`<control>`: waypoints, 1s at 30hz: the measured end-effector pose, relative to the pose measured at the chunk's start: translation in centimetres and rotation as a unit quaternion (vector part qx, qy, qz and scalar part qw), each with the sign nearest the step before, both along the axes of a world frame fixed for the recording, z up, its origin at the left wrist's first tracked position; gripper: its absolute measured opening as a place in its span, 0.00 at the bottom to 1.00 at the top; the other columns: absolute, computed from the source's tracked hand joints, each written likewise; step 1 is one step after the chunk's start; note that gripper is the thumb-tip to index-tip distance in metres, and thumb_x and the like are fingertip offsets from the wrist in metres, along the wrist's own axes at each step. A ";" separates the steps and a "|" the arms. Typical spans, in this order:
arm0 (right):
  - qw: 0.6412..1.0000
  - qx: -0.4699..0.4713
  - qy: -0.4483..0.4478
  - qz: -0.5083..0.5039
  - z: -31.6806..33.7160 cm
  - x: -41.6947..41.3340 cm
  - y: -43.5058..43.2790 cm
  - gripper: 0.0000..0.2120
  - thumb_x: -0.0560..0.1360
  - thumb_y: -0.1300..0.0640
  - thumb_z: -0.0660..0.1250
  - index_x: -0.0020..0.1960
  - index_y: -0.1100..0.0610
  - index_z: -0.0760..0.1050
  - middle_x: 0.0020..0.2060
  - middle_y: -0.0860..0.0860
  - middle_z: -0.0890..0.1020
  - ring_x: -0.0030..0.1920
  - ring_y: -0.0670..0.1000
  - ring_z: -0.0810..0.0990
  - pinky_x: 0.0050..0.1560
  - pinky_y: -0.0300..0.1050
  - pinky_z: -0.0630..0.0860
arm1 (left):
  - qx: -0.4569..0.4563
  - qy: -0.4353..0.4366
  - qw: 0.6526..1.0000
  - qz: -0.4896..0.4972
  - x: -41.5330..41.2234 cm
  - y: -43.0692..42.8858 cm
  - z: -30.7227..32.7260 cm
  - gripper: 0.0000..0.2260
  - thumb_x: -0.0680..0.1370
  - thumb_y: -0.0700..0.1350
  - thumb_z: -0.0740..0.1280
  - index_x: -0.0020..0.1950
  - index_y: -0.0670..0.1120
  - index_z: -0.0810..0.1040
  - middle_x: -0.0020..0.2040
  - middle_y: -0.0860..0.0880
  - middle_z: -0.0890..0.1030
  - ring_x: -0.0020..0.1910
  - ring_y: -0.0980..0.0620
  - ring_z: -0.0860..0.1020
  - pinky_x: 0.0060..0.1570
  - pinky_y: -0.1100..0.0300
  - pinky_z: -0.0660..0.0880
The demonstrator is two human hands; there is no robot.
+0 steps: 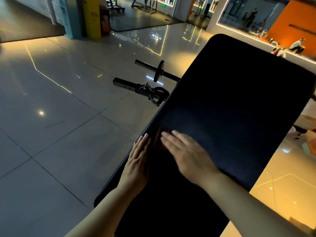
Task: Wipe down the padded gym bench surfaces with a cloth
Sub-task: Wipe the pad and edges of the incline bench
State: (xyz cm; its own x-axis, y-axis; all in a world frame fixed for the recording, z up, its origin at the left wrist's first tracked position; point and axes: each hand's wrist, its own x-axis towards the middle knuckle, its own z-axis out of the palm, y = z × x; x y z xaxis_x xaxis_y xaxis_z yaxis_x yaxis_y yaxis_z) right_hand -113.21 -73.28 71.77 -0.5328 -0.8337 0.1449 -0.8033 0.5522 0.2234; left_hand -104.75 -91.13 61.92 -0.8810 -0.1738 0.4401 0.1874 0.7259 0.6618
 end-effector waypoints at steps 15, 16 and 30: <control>0.982 -0.066 0.051 -0.172 1.1 0.8 4.9 0.27 0.81 0.57 0.54 0.80 0.55 0.60 0.80 0.49 0.60 0.78 0.55 0.60 0.76 0.55 0.53 | -0.005 -0.071 0.996 0.055 1.5 1.8 0.0 0.26 0.84 0.49 0.56 0.81 0.49 0.51 0.81 0.54 0.47 0.80 0.56 0.42 0.78 0.58 0.41; 0.974 -0.100 0.044 -0.196 1.0 0.6 4.3 0.26 0.82 0.58 0.54 0.80 0.57 0.58 0.80 0.51 0.58 0.80 0.55 0.55 0.79 0.55 0.48 | -0.005 -0.079 0.995 0.066 1.5 2.3 0.1 0.26 0.84 0.52 0.54 0.81 0.49 0.50 0.81 0.53 0.46 0.80 0.56 0.41 0.78 0.57 0.40; 0.934 -0.182 0.059 -0.301 -1.0 3.7 5.2 0.32 0.72 0.65 0.70 0.75 0.58 0.68 0.71 0.55 0.67 0.59 0.61 0.69 0.54 0.57 0.74 | 0.022 -0.096 0.992 0.078 1.4 5.4 1.9 0.25 0.84 0.54 0.55 0.80 0.53 0.54 0.81 0.54 0.45 0.79 0.55 0.37 0.77 0.55 0.36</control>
State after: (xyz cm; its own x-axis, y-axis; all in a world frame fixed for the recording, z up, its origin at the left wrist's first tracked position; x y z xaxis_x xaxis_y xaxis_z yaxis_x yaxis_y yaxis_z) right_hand -109.48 -68.10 70.75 -0.8517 -0.2716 0.4482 -0.3038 0.9527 0.0001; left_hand -103.31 -85.74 63.79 -0.9090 -0.3290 0.2561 -0.0569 0.7065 0.7054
